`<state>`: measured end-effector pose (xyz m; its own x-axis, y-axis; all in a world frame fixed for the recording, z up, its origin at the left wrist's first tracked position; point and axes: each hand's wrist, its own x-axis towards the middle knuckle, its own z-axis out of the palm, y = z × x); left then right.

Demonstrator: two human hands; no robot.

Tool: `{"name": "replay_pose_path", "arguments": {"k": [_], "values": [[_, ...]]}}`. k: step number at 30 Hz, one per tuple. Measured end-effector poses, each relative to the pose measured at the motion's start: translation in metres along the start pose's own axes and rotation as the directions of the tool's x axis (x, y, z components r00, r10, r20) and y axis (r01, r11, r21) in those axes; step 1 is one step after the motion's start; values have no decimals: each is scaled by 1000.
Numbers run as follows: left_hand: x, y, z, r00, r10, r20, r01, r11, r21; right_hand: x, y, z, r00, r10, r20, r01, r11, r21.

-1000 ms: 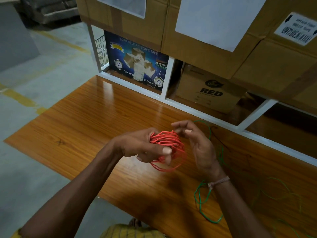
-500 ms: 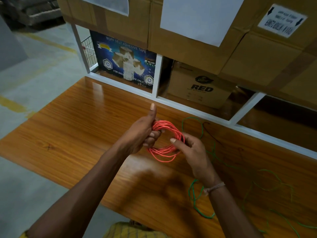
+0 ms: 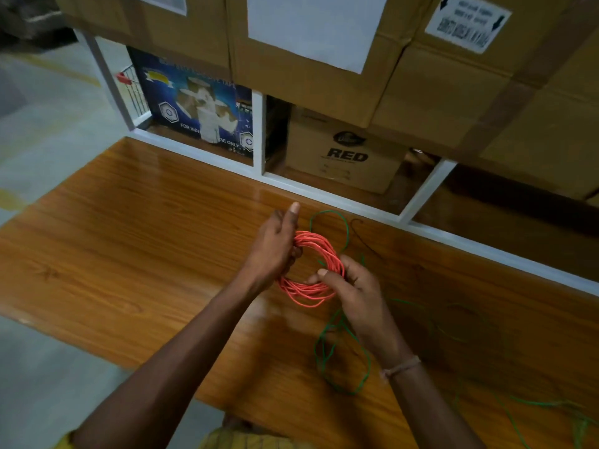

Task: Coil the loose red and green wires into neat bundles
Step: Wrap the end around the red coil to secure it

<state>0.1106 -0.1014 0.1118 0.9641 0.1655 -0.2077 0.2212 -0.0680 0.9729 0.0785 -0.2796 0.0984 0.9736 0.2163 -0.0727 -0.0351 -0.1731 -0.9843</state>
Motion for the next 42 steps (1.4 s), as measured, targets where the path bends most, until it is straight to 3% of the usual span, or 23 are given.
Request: {"name": "replay_pose_path", "arguments": {"k": [3, 5, 8, 14, 17, 22, 26, 31, 37, 42], "values": [[-3, -1, 15, 995, 17, -96, -13, 999, 41, -8, 3, -4, 998, -47, -49, 41, 990, -132], [-5, -5, 25, 996, 3, -89, 1, 999, 52, -12, 4, -10, 998, -6, -69, 0, 996, -94], [-10, -9, 40, 993, -103, 65, 102, 995, 16, -19, 10, -27, 995, 101, -20, -100, 993, 71], [-27, -7, 60, 940, -212, 268, 213, 977, 26, -35, 22, -63, 1000, 19, -17, -19, 999, 34], [-31, -4, 67, 927, -266, 263, 286, 958, -36, -41, 18, -72, 998, -51, -35, 50, 999, -18], [-38, 0, 81, 931, -237, 279, 266, 961, -72, -45, 14, -84, 993, -105, -60, 101, 993, -59], [-36, -4, 88, 941, -292, 171, 293, 956, 20, -51, 16, -91, 986, -165, 27, 167, 977, -135], [-37, -7, 96, 967, -241, 77, 226, 959, 169, -48, 23, -98, 972, -198, 125, 223, 945, -239], [-41, -3, 93, 980, -164, 111, 124, 947, 298, -43, 22, -101, 954, -196, 229, 263, 912, -314], [-37, -3, 92, 976, -178, 123, 136, 948, 289, -39, 21, -100, 954, -192, 231, 255, 924, -285]]}}
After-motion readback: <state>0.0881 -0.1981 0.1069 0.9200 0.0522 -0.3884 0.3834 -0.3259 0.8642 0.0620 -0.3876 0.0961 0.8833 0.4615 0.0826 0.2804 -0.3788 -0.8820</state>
